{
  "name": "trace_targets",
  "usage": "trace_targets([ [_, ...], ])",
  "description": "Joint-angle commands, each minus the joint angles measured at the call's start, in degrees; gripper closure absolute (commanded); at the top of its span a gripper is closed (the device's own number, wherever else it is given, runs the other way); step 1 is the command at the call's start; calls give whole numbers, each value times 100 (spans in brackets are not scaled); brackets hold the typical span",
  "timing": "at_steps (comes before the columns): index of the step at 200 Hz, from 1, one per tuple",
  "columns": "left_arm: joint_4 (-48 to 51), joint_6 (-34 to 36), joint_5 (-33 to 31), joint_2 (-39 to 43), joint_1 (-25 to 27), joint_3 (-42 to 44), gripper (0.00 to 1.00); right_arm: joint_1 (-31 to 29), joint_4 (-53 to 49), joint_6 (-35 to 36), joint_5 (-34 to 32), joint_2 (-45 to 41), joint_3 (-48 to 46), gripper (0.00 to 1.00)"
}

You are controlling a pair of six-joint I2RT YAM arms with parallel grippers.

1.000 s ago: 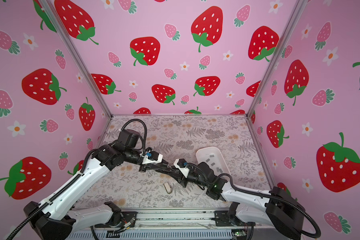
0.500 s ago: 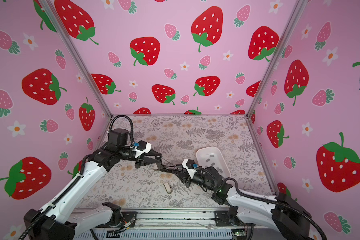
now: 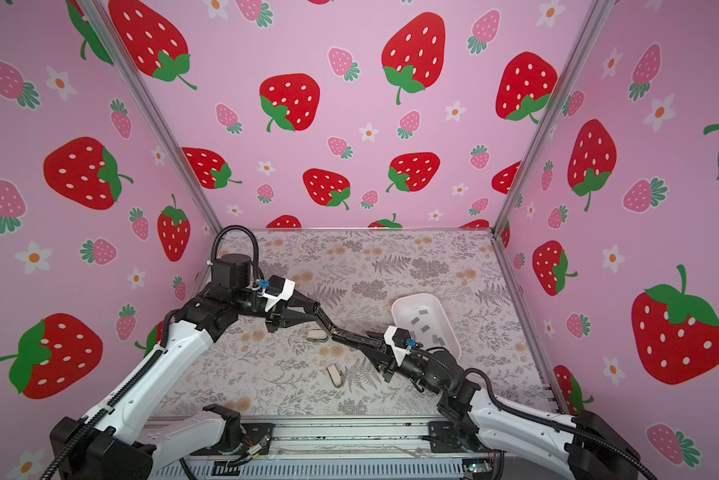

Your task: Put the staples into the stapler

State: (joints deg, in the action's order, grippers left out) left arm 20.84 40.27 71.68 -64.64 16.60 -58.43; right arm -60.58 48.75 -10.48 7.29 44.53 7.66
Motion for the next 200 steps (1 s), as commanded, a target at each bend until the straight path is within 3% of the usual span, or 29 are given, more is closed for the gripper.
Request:
trace_targets([
  [1,-902,40,-681,103,-258,-85,85,-34,-378,128,-57,-233,-212,88],
  [18,-1092,-77,-843,90,-264,0,77,-34,-435,99,-139,-253,-212,88],
  [34,-1380,-304,-1140,82,-258,137,59,-40,-454,51,-310,-213,-196,87],
  [77,-1764,-654,-1931,-16,-267,296,41,-34,-356,-131,-751,-95,-195,91],
  [117,-2139,-989,-2446,-32,-262,409,38,-33,-193,-295,-1141,-56,-212,92],
  [162,-2018,-966,-2567,-15,-183,426,38,-33,-81,-389,-1467,216,-172,95],
  [200,-1512,-678,-3005,-11,1017,454,39,-33,182,-498,-1580,286,-213,96],
])
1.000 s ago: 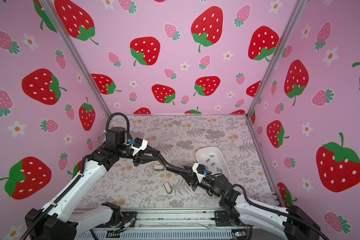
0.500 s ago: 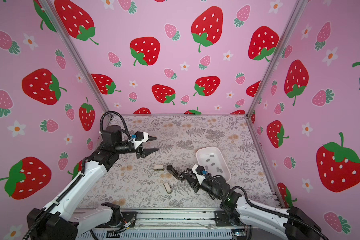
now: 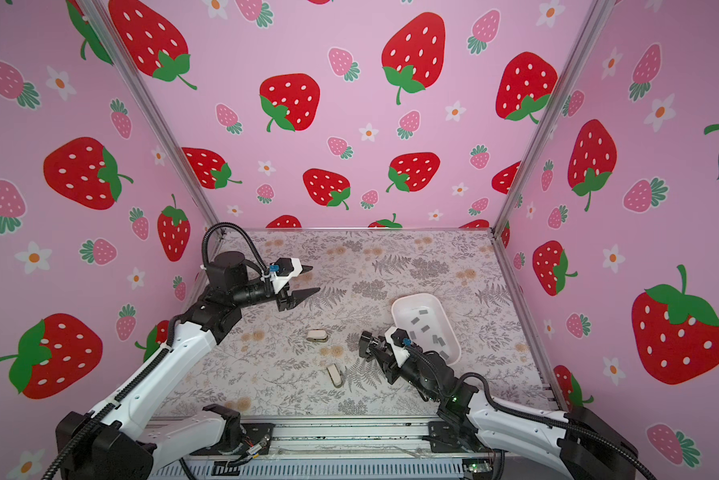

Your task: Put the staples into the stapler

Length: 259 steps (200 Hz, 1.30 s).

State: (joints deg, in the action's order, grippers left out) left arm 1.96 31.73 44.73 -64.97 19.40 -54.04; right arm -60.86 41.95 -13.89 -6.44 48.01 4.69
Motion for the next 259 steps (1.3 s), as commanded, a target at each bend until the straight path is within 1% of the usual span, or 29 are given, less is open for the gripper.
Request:
trace_targets([
  [1,389,154,-318,16,770,2,39,-5,864,-157,-208,-67,85,96],
  [10,467,-197,-306,-101,985,-116,40,-6,859,-151,-181,-117,85,96],
  [17,473,-567,-233,-210,1075,-244,38,-8,837,-133,-117,-179,94,95],
  [25,628,-710,-80,-314,1183,-421,37,-5,819,-86,-14,-270,89,95],
  [34,800,-654,-9,-381,1339,-554,36,-5,786,-38,101,-390,88,95],
  [44,841,-600,-74,-402,1503,-592,35,-5,745,15,203,-536,85,95],
  [53,864,-524,-28,-402,1593,-592,37,-5,705,56,308,-672,85,95],
  [68,965,-206,381,-386,1677,-516,38,-9,657,112,524,-880,85,95],
  [79,1028,58,732,-376,1699,-400,35,-5,645,140,704,-1012,74,95],
  [95,886,126,924,-359,1772,-220,32,-5,641,174,906,-1130,67,95],
  [114,762,177,943,-438,1890,-110,29,-5,653,185,1003,-1130,80,95],
  [151,1097,473,728,-833,2250,-331,29,-13,733,193,1156,-964,173,96],
  [167,1089,455,613,-998,2319,-391,33,-14,751,184,1214,-893,214,96],
  [193,1372,583,627,-1222,2358,-587,42,-20,764,159,1203,-894,221,97],
  [233,1610,824,692,-1334,2459,-680,58,-22,753,160,1086,-948,194,96],
  [259,1726,926,762,-1371,2474,-738,64,-21,753,142,1031,-921,201,96],
])
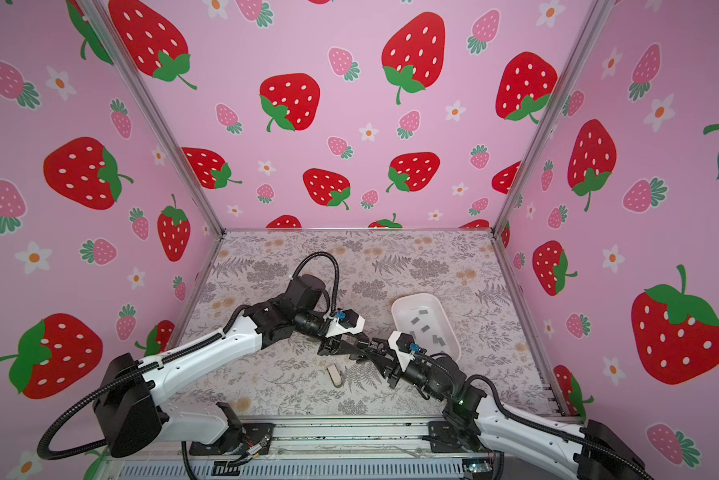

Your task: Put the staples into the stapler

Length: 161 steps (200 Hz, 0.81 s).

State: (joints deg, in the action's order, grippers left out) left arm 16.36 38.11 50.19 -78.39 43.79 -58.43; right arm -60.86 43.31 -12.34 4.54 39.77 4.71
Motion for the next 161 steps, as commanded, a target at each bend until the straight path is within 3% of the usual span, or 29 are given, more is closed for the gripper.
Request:
trace_targets([
  [1,287,295,217,-33,29,-308,65,-22,617,-14,-67,-94,198,96],
  [27,582,434,235,-84,39,-475,77,-22,568,-32,-159,-48,223,91],
  [52,678,319,-289,-33,22,-562,85,-22,331,24,-311,-145,248,59],
  [62,726,284,-556,-2,25,-577,85,-22,169,66,-393,-225,275,55],
  [99,1439,569,-1281,-16,26,-871,88,-21,-510,290,-532,-600,505,49],
  [102,1491,596,-1332,-25,25,-898,88,-17,-575,318,-499,-622,541,44],
  [114,1756,700,-1471,-73,35,-1050,88,-22,-735,391,-386,-647,645,42],
  [161,2531,1037,-1731,-212,154,-1604,90,-40,-1283,632,395,-41,1287,47],
])
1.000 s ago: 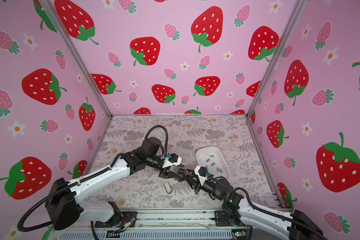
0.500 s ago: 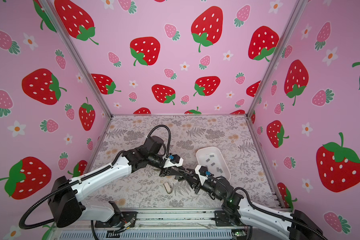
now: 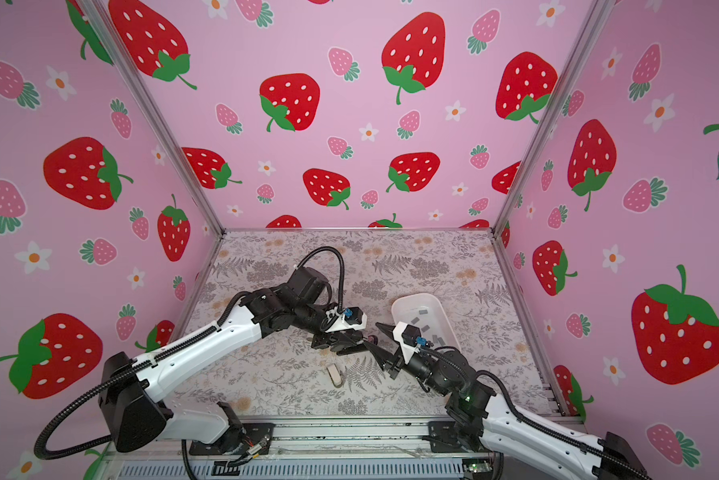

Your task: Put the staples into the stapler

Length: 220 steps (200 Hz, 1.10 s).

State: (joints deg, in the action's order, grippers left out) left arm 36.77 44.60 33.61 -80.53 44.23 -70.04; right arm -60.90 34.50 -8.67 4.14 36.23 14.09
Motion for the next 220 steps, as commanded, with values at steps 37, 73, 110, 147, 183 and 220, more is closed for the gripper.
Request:
trace_targets([
  [37,797,759,-95,110,265,-448,91,-37,-464,370,235,655,475,50],
  [73,895,866,-91,229,285,-440,93,-36,-515,390,400,681,379,54],
  [110,968,882,-107,382,282,-502,93,-36,-356,305,862,732,95,61],
  [147,1036,940,-129,459,284,-550,93,-36,-181,260,1164,717,-55,62],
  [183,1207,1083,-25,469,285,-606,98,-40,-198,278,1063,923,13,64],
  [220,1313,1165,3,433,273,-768,100,-37,-174,313,1084,1314,23,65],
])
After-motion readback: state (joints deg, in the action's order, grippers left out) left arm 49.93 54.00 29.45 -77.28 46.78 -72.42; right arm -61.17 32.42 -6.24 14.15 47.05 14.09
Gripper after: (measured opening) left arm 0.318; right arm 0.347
